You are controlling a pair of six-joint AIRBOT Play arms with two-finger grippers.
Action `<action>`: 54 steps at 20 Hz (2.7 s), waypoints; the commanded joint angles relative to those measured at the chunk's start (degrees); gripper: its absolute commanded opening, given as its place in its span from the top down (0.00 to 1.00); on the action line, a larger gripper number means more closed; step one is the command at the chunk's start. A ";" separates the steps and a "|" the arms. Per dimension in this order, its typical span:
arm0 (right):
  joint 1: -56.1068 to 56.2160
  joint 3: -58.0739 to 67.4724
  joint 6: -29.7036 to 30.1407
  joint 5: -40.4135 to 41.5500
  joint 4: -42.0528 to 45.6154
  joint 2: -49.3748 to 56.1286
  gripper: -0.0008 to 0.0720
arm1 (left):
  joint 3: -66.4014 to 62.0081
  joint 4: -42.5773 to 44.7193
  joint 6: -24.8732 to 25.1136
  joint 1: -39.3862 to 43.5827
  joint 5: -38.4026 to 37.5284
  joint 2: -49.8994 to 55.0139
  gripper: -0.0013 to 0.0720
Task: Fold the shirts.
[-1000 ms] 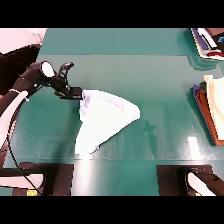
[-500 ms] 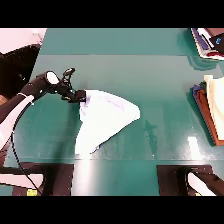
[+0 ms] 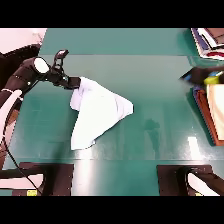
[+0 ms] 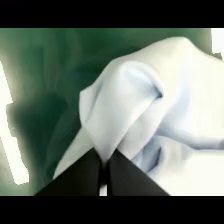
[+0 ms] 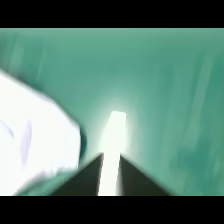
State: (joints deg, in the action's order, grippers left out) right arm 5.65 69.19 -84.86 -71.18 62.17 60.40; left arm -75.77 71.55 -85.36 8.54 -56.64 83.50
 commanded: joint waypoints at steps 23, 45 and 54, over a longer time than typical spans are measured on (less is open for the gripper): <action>16.94 18.99 2.34 9.75 -2.03 21.38 0.97 | -3.80 3.02 1.88 -0.11 0.48 -23.78 0.95; 16.85 38.42 -1.64 -8.94 2.36 25.35 0.97 | 4.17 -3.80 9.01 -0.11 -21.03 -24.79 0.95; 21.88 14.64 -1.40 -10.32 2.27 23.56 0.97 | 26.16 -0.33 10.60 -0.11 -18.84 -22.34 0.93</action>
State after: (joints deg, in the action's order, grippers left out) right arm 26.59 89.95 -86.35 -80.07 64.49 86.54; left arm -53.93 71.59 -75.35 8.47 -73.17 60.71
